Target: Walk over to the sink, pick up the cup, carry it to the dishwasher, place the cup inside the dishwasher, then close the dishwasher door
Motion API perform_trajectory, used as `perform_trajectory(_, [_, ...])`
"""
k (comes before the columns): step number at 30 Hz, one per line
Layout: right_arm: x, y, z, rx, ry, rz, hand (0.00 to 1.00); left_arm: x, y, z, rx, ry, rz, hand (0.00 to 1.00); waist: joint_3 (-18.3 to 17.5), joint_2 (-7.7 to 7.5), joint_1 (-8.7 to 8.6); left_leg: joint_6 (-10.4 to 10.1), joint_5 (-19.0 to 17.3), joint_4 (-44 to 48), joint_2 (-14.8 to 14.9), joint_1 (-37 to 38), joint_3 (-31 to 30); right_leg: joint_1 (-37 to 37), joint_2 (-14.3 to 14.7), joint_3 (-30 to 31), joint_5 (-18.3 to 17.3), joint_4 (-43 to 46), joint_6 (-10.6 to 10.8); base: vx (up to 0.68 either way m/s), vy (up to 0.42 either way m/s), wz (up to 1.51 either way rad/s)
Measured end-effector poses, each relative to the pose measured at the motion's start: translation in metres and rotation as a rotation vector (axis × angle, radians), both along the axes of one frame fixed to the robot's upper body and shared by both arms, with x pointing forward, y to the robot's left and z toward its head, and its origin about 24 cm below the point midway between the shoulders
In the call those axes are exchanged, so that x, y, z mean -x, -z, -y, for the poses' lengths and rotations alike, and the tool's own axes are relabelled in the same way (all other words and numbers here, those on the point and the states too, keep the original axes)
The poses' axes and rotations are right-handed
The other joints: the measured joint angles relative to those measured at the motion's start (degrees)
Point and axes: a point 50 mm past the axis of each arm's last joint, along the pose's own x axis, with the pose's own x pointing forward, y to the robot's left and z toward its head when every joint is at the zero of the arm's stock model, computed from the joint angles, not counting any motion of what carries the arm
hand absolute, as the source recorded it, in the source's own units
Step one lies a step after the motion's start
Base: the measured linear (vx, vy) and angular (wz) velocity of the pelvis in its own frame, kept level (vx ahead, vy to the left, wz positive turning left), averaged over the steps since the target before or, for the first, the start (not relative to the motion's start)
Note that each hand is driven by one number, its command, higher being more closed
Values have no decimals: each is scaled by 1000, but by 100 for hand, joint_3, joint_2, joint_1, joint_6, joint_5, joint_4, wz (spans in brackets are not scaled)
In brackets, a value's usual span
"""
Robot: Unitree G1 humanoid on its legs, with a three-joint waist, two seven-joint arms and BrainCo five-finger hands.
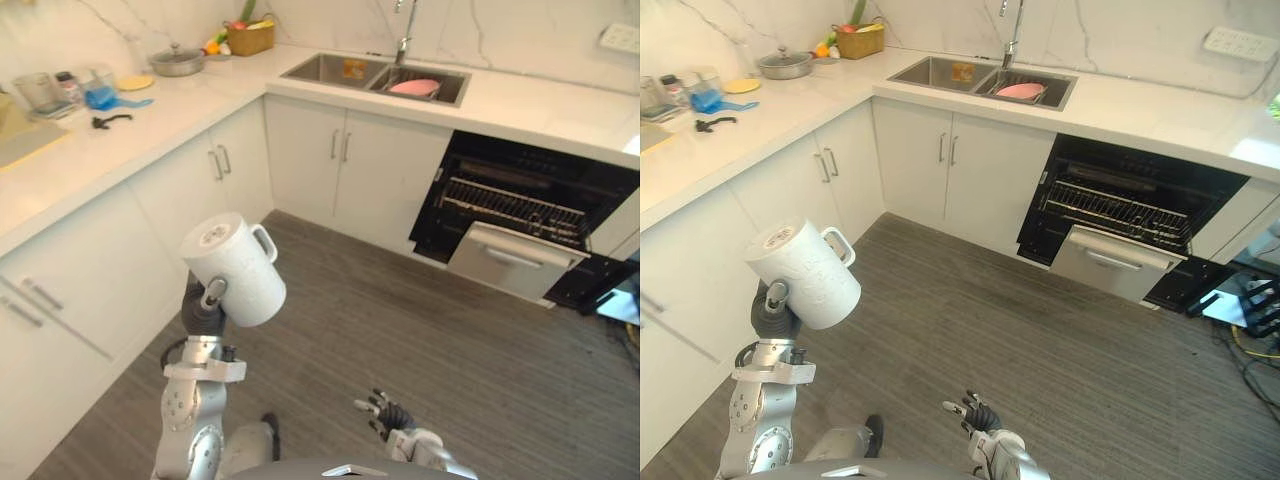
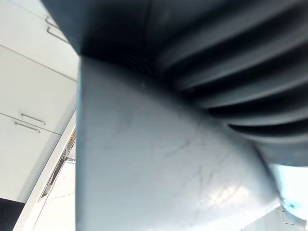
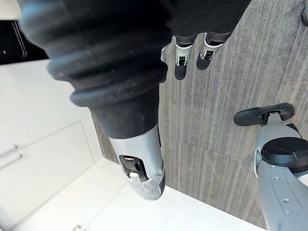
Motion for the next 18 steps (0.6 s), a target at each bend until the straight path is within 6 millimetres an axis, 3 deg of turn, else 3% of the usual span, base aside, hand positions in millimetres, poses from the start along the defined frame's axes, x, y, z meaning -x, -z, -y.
perform_trajectory(1, [-6, -4, -3, 1, 17, 33, 0, -2, -5, 0, -18, 18, 16, 100, 79, -108, 3, 84, -135, -117, -37, 285, 165, -548, -117, -233, 400, 1170, 568, 348, 162, -62])
perform_trajectory(2, [-23, -25, -8, 100, 8, 299, 0, -2, -9, 0, -44, 40, 36, 100, 183, -177, -44, 187, -242, -304, -90, 650, 271, -950, -310, -414, 776, 2123, 462, 336, 153, -65])
perform_trajectory(3, [-36, -45, -12, 117, 9, 452, 0, -1, -10, -1, -52, 42, 40, 100, 192, -180, -107, 249, -300, -395, -89, 819, 351, -1170, -384, -501, 710, 2447, 344, 324, 154, -66])
perform_trajectory(4, [-65, -91, -21, 113, -18, 701, 0, 0, -12, 0, -67, 44, 46, 100, 206, -120, -230, 294, -366, -608, -55, 1126, 491, -1503, -443, -741, 532, 2594, 144, 311, 145, -61])
perform_trajectory(5, [-81, -128, -28, 95, -28, 881, 0, -2, -14, 5, -76, 69, 59, 100, 218, -15, -328, 344, -393, -824, 12, 1374, 591, -1741, -456, -1056, 373, 2258, 72, 306, 134, -52])
perform_trajectory(7, [-92, -157, -29, 86, -20, 1010, 0, -5, -20, 14, -70, 108, 88, 100, 175, -23, -365, 274, -412, -1004, 105, 1663, 654, -1950, -537, -1540, 276, 1308, -20, 328, 71, -11])
perform_trajectory(9, [-89, -157, -27, 89, -10, 1003, 0, -7, -23, 16, -75, 126, 107, 100, 174, -11, -376, 192, -509, -1015, 227, 1823, 656, -2123, -597, -1779, 453, 174, -67, 456, 16, 12])
perform_trajectory(12, [-69, -140, -21, 79, 17, 911, 0, -6, -23, 17, -74, 129, 108, 100, 289, 178, -399, -122, -920, -774, 611, 1992, 845, -2229, -597, -1814, 1477, -1423, -96, 446, -51, 2])
perform_trajectory(15, [-44, -156, -17, 6, 30, 975, 0, 12, -17, 10, -59, 92, 96, 100, 212, 31, -355, -561, -1956, -109, 837, 2539, 1461, -2163, -570, -1685, 2619, -1745, -242, 575, -243, -84])
perform_trajectory(16, [-42, -164, -10, 10, 28, 1016, 0, 13, -15, 12, -47, 93, 90, 100, 191, 181, -426, -688, -2237, 89, 1098, 2663, 1536, -2246, -329, -1656, 2594, -1346, -144, 514, -262, -76])
perform_trajectory(17, [-39, -171, -2, 19, 40, 1051, 0, 15, -15, 17, -33, 109, 93, 100, 125, 368, -487, -762, -2298, 143, 1302, 2676, 1584, -2374, -120, -1643, 2367, -1095, -202, 363, -155, -50])
perform_trajectory(18, [-35, -184, 8, 23, 63, 1124, 0, 15, -19, 22, -38, 131, 134, 100, 89, 465, -560, -773, -2221, 157, 1365, 2665, 1567, -2603, -19, -1611, 2073, -756, -254, 417, -184, -39])
